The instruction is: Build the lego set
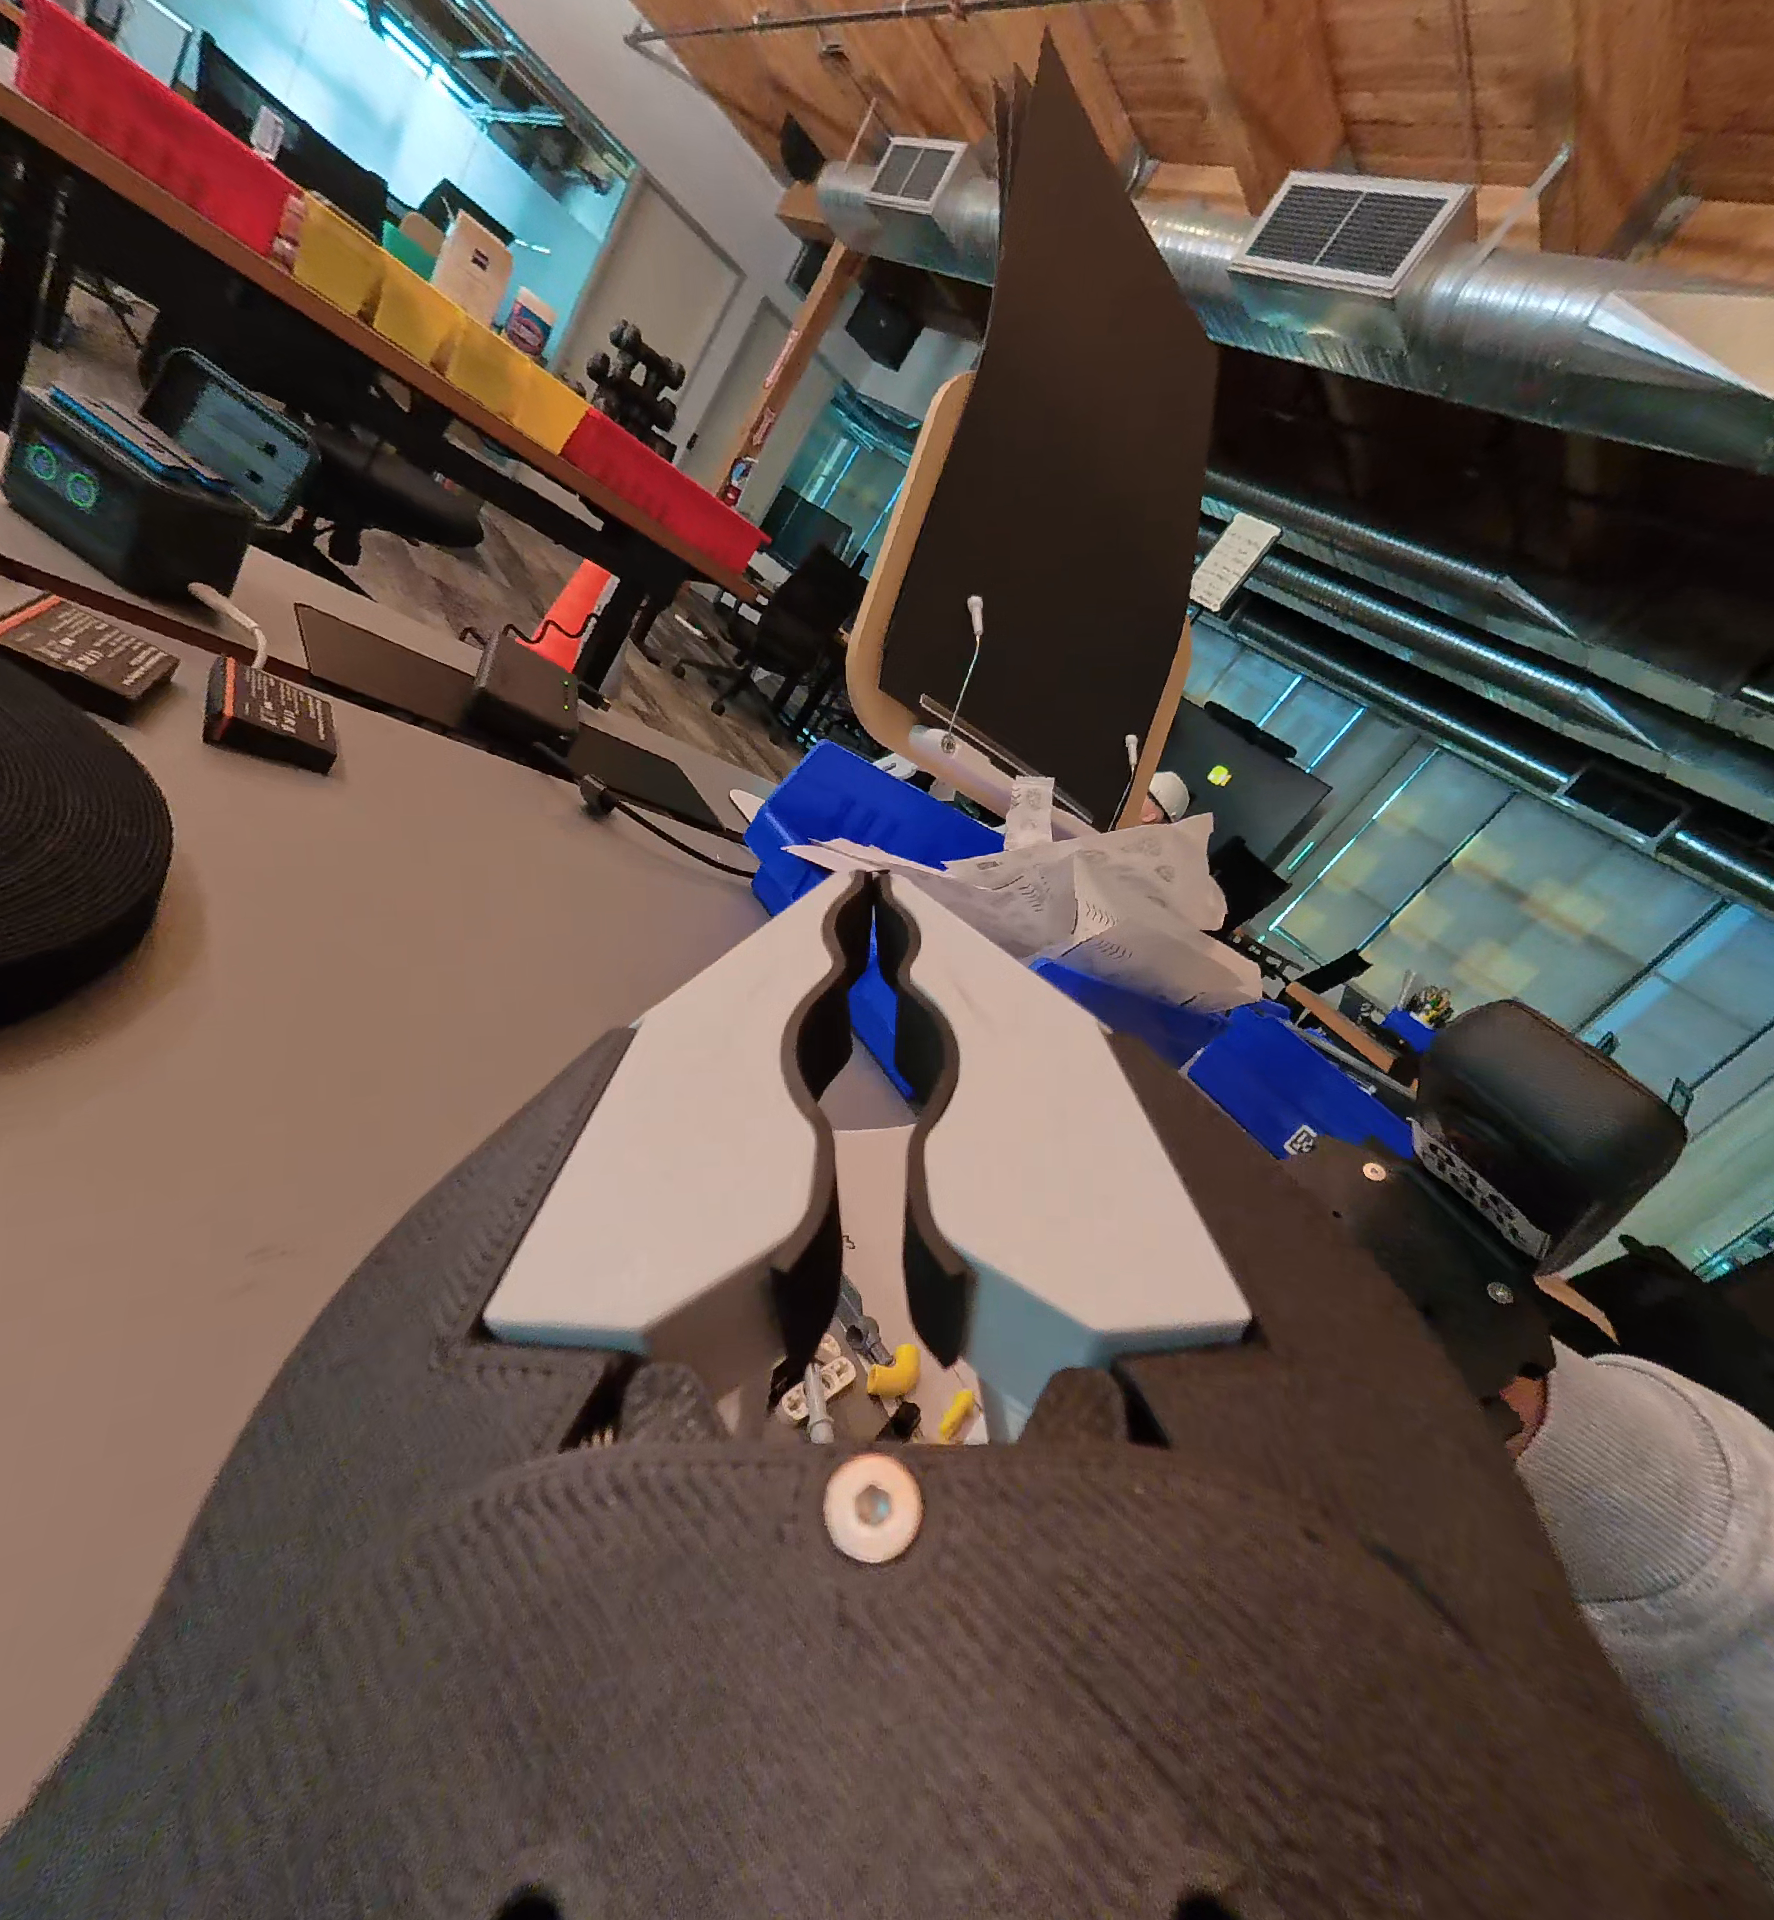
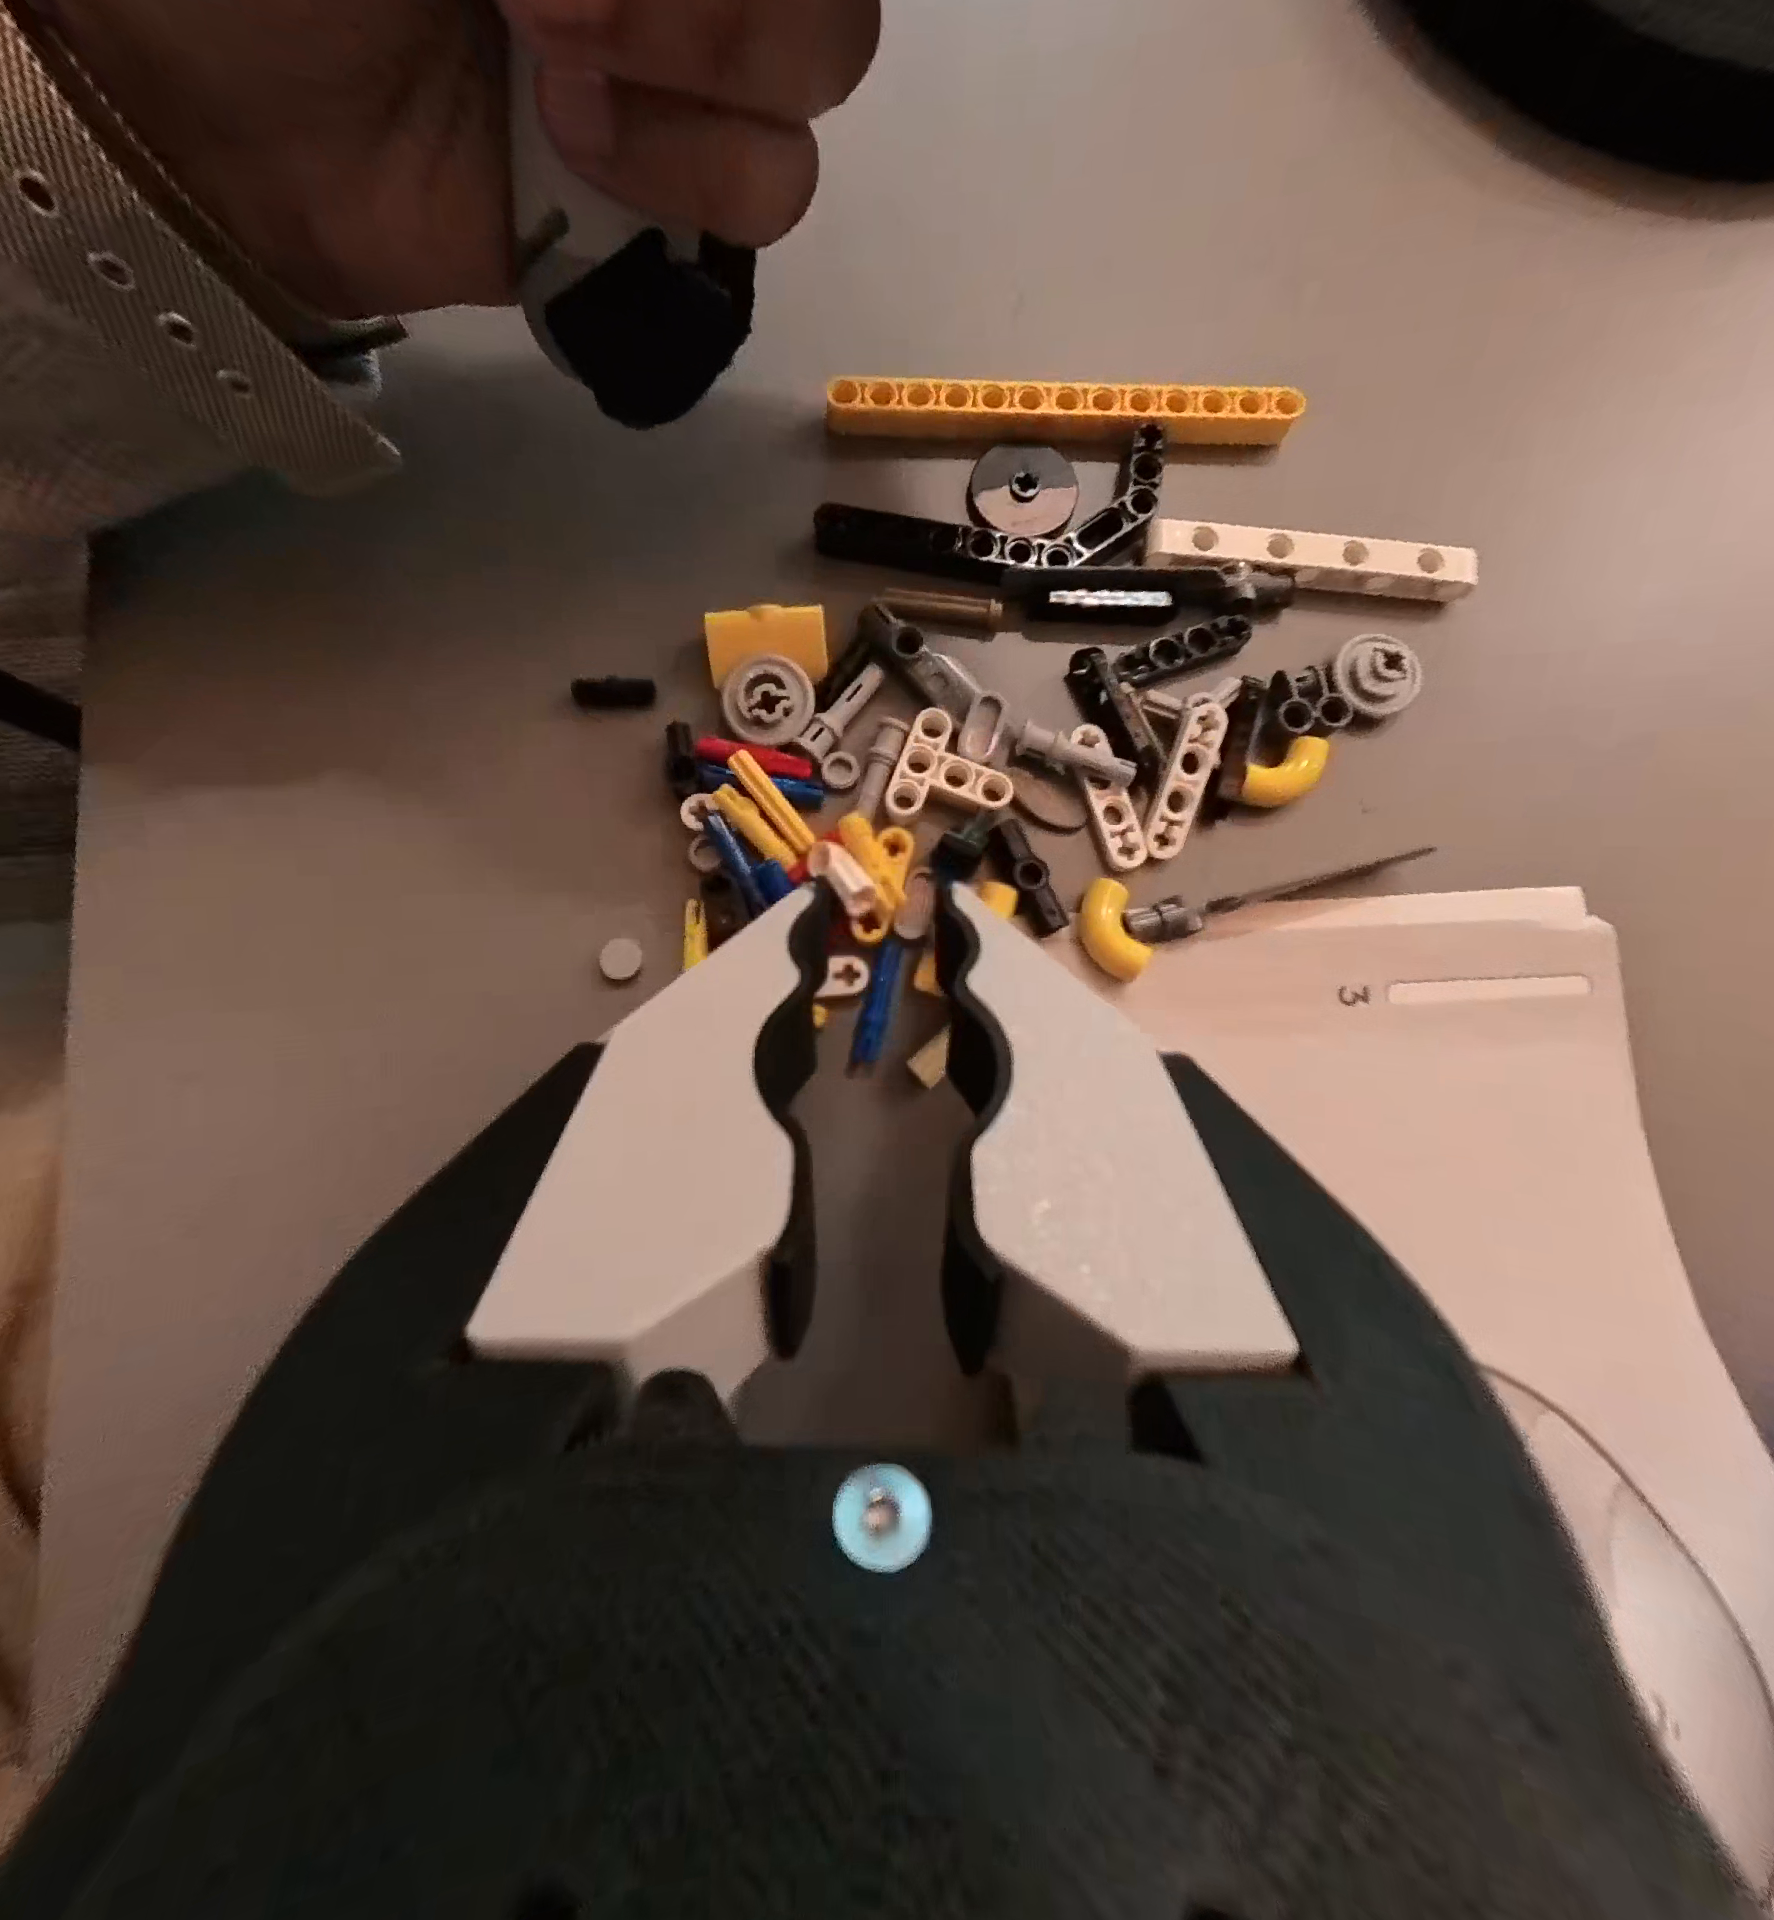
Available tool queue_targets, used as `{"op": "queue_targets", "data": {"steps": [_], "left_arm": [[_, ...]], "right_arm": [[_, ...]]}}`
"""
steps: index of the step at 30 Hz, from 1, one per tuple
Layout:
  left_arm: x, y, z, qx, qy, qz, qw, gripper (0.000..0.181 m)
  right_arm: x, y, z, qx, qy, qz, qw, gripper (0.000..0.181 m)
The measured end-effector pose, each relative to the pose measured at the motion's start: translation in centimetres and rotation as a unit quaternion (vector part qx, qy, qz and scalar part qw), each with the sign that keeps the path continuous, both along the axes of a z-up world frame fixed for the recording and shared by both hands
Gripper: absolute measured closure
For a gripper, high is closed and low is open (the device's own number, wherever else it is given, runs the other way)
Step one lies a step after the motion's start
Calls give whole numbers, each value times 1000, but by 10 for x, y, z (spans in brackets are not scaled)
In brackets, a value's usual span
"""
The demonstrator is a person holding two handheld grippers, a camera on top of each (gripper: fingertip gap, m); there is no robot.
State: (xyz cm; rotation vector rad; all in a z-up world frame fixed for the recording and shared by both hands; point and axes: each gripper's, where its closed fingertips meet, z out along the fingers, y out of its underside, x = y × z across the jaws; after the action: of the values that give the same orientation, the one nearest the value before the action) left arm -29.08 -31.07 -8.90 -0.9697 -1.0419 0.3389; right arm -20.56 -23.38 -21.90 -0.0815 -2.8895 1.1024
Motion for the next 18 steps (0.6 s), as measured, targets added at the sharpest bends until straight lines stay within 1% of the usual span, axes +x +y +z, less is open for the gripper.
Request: {"op": "queue_targets", "data": {"steps": [1,5,9,12,15,18], "left_arm": [[0,-1,0,4,-1,1,1000,181],[0,-2,-3,1,-4,5,1000,181],[0,0,-5,-8,-7,6,1000,181],[0,1,-6,-10,-7,6,1000,181],[0,2,-6,-12,-9,6,1000,181],[-1,3,-7,-13,-9,5,1000,181]], "right_arm": [[-2,-1,0,-2,4,-4,1000,167],[-11,-5,5,-19,16,-22,999,174],[-17,-1,7,-20,27,-49,998,171],[-13,9,17,-29,30,-67,997,169],[0,21,30,-53,17,-93,994,167],[25,32,41,-90,-2,-114,989,166]]}}
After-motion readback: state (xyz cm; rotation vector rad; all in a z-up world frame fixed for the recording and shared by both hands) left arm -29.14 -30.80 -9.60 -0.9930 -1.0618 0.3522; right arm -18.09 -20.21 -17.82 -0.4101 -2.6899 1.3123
